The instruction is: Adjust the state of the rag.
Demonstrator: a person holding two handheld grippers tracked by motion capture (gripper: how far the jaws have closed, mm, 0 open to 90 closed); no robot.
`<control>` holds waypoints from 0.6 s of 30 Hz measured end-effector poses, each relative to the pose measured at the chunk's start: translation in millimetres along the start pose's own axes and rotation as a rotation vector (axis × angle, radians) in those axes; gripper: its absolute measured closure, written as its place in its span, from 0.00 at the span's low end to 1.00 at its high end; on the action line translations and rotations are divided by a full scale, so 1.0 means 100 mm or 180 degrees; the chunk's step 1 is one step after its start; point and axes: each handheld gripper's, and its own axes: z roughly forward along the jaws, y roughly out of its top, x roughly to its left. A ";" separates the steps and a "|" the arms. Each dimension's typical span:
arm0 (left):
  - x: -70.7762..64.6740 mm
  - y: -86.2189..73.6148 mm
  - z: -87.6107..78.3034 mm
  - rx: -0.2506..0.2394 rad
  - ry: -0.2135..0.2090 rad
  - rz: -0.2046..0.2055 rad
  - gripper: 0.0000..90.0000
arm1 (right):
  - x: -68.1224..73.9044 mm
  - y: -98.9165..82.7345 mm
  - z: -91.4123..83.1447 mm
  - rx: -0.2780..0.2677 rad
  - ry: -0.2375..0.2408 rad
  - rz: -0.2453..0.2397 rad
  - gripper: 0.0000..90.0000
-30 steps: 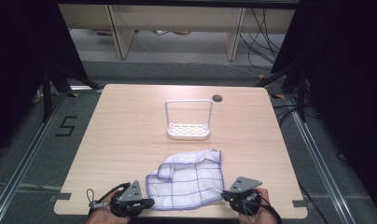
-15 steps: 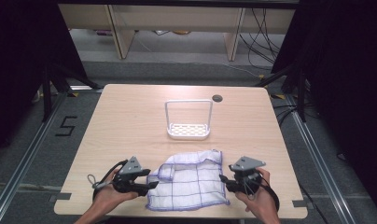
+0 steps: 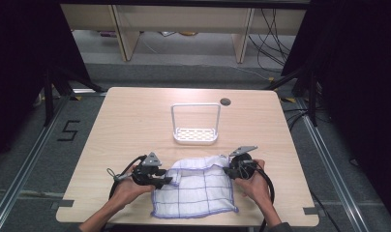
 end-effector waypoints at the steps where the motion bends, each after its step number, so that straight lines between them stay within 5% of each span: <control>1: 0.00 0.00 0.00 0.0000 0.0000 0.0000 0.80 | 0.00 0.00 0.00 0.0000 0.0000 0.0000 0.89; 2: 0.00 0.02 -0.01 -0.0054 0.0051 0.0028 0.85 | 0.00 0.02 0.00 -0.0013 0.0029 -0.0080 0.97; 11: 0.07 0.15 -0.21 -0.0258 0.0005 0.0163 0.92 | 0.01 0.17 -0.23 -0.0298 0.0071 -0.0221 0.99; 12: 0.07 0.18 -0.21 -0.0335 -0.0016 0.0098 0.92 | 0.02 0.19 -0.25 -0.0336 0.0086 -0.0160 0.99; 18: 0.19 0.30 -0.32 -0.0240 -0.0171 0.0107 0.91 | -0.02 0.31 -0.42 -0.0393 0.0121 -0.0138 0.99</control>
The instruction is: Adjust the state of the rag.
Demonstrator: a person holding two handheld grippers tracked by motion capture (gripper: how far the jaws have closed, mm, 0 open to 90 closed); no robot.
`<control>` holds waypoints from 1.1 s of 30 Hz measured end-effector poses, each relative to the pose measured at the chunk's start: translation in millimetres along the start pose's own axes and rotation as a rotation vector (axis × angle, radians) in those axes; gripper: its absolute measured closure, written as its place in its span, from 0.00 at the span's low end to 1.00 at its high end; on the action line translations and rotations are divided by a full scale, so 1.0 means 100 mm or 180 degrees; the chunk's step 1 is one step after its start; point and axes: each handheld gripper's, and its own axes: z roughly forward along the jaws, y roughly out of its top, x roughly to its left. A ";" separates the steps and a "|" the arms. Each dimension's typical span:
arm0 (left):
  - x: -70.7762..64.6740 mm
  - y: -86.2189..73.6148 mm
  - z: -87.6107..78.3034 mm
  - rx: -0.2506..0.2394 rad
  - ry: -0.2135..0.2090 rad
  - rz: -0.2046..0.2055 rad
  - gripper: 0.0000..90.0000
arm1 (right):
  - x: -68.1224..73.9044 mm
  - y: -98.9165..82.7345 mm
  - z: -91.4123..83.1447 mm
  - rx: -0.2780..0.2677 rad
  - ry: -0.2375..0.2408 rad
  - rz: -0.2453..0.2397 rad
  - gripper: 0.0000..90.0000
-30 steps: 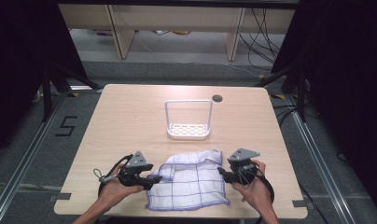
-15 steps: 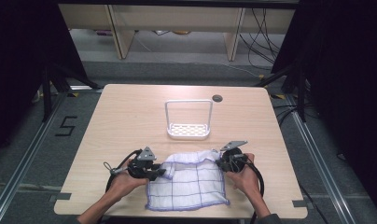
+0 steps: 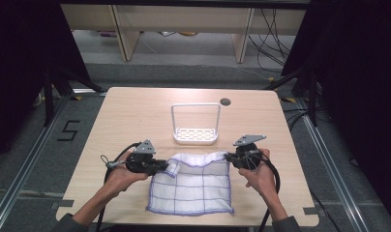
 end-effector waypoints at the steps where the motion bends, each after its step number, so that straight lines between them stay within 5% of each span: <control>1: 0.02 0.01 -0.01 -0.0009 -0.0007 -0.0021 0.91 | 0.00 0.01 0.00 -0.0025 -0.0006 -0.0042 0.99; 9: 0.12 0.10 -0.04 0.0122 -0.0072 -0.0056 0.93 | 0.00 0.09 0.01 0.0042 0.0036 -0.0055 0.99; 11: 0.12 0.14 -0.05 0.0206 -0.0069 0.0063 0.92 | 0.01 0.10 0.02 0.0063 0.0045 -0.0063 0.99; 17: 0.13 0.20 0.00 0.0255 -0.0047 0.0062 0.92 | 0.06 0.15 0.07 -0.0001 0.0076 -0.0116 0.98; 19: 0.16 0.18 0.03 0.0343 -0.0066 0.0091 0.97 | 0.06 0.16 0.07 0.0042 0.0064 -0.0170 0.99; 21: 0.17 0.14 0.06 0.0350 -0.0063 -0.0026 0.95 | 0.07 0.16 0.06 0.0097 0.0106 -0.0112 0.99; 24: 0.15 0.07 0.05 0.0308 -0.0032 -0.0147 0.84 | 0.05 0.14 0.07 0.0093 0.0073 -0.0160 0.98; 26: 0.10 0.00 0.04 0.0346 0.0014 -0.0090 0.78 | 0.03 0.12 0.08 0.0102 0.0062 -0.0145 0.99; 29: 0.01 -0.09 0.02 0.0358 0.0012 -0.0022 0.74 | -0.06 0.07 0.10 0.0087 0.0001 0.0050 0.99; 33: -0.09 -0.16 0.05 0.0368 -0.0045 -0.0067 0.73 | -0.22 -0.03 0.20 0.0274 -0.0109 0.0161 0.99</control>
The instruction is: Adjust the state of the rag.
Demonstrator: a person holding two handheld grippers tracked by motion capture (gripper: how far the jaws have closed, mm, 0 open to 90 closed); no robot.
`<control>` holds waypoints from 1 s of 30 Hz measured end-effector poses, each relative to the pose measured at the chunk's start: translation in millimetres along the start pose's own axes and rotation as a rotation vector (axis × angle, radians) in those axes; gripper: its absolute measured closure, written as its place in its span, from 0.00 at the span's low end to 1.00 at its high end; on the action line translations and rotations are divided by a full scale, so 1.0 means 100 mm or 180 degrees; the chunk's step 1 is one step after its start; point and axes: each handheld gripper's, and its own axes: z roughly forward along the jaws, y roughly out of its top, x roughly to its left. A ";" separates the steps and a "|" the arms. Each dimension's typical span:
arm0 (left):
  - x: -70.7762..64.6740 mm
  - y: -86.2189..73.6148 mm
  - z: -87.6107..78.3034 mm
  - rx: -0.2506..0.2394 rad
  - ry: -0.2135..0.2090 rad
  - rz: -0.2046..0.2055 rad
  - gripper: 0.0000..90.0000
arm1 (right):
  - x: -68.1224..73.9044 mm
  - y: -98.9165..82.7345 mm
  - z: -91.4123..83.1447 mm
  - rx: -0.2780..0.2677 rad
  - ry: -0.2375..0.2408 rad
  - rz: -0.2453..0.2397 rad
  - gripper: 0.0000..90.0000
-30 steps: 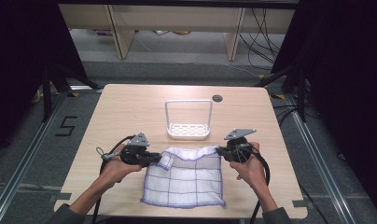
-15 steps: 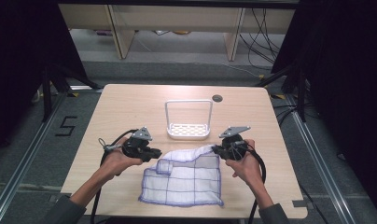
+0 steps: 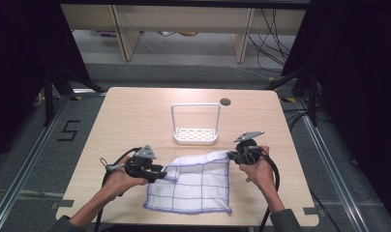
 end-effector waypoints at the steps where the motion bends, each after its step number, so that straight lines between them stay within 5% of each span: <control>1: -0.01 -0.01 0.02 0.0040 0.0011 0.0023 0.72 | -0.02 -0.01 0.02 -0.0011 0.0009 0.0014 0.99; 3: -0.03 -0.03 0.07 0.0031 0.0022 -0.0064 0.71 | -0.05 -0.04 0.09 -0.0040 -0.0003 -0.0004 0.99; 5: -0.01 -0.03 0.08 0.0113 0.0025 0.0004 0.69 | -0.05 -0.05 0.08 0.0020 0.0018 0.0025 0.99; 6: -0.04 -0.04 0.13 0.0025 0.0041 -0.0146 0.68 | -0.04 -0.05 0.10 0.0033 0.0011 0.0047 0.99; 7: -0.01 -0.03 0.14 0.0182 0.0050 -0.0025 0.67 | -0.04 -0.06 0.10 0.0033 0.0020 0.0075 0.99; 13: 0.01 0.00 0.23 0.0188 0.0122 -0.0048 0.67 | -0.08 -0.08 0.12 -0.0014 0.0015 0.0042 0.99; 14: 0.00 -0.01 0.26 0.0070 0.0168 -0.0196 0.66 | -0.08 -0.09 0.12 0.0009 0.0004 0.0053 0.99; 22: 0.03 -0.01 0.25 0.0100 0.0331 -0.0191 0.59 | -0.06 -0.07 0.11 0.0031 0.0014 0.0065 0.98; 24: 0.03 0.00 0.27 0.0034 0.0364 -0.0118 0.65 | -0.06 -0.08 0.12 0.0012 0.0019 -0.0043 0.99; 29: 0.00 0.03 0.28 0.0016 0.0437 -0.0002 0.83 | -0.02 -0.07 0.08 0.0015 0.0033 0.0017 0.98; 30: 0.00 0.04 0.26 0.0085 0.0390 0.0060 0.94 | -0.02 -0.07 0.08 -0.0005 0.0033 -0.0039 0.98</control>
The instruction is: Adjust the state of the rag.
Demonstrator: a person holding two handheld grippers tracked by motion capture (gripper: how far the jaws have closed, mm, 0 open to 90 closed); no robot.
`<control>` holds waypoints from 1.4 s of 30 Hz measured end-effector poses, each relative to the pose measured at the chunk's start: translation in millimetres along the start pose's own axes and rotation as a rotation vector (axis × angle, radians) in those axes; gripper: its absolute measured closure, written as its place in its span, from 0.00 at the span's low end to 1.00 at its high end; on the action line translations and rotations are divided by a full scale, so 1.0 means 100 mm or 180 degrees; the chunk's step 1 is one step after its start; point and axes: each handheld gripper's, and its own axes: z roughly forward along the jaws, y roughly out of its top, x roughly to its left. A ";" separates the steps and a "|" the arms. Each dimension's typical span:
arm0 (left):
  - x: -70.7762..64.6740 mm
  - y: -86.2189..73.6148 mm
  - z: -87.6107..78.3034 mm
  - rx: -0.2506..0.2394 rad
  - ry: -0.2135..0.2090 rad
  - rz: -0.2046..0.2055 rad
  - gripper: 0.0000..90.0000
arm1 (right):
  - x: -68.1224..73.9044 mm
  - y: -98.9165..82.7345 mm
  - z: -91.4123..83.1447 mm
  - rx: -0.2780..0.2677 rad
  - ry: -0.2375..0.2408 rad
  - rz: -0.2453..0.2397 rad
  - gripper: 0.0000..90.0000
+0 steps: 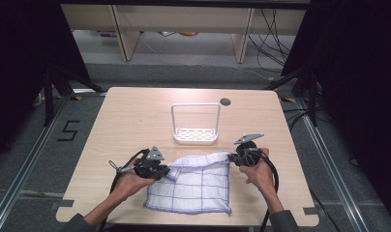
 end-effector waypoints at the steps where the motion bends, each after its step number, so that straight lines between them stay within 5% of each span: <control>1: 0.01 0.00 -0.01 0.0031 -0.0042 0.0042 0.96 | 0.00 0.00 0.00 -0.0015 -0.0002 -0.0002 0.98; 11: 0.08 0.12 -0.27 -0.0128 -0.0079 0.0099 0.99 | 0.09 0.01 -0.16 -0.0173 0.0087 0.0003 0.99; 13: 0.10 0.18 -0.47 -0.0143 -0.0056 0.0236 0.99 | 0.15 0.01 -0.24 -0.0245 0.0097 -0.0084 0.99; 20: 0.05 0.10 -0.79 -0.0118 -0.0055 0.0538 0.99 | 0.45 -0.06 -0.60 -0.0356 0.0251 -0.0202 0.99; 25: -0.13 -0.16 -0.81 -0.0053 -0.0195 0.0572 0.99 | 0.65 -0.28 -0.73 -0.0376 0.0379 -0.0329 0.99; 31: -0.26 -0.34 -0.82 -0.0032 -0.0328 0.0651 0.99 | 0.81 -0.50 -0.75 -0.0308 0.0447 -0.0273 0.99; 36: -0.34 -0.44 -0.88 0.0012 -0.0356 0.0731 0.98 | 0.88 -0.69 -0.70 -0.0268 0.0477 -0.0247 0.99; 39: -0.40 -0.51 -0.81 0.0183 -0.0442 0.0899 0.98 | 0.92 -0.81 -0.62 -0.0150 0.0491 -0.0228 0.99; 42: -0.43 -0.58 -0.73 0.0264 -0.0462 0.0906 0.98 | 0.96 -0.88 -0.55 -0.0079 0.0499 -0.0199 0.98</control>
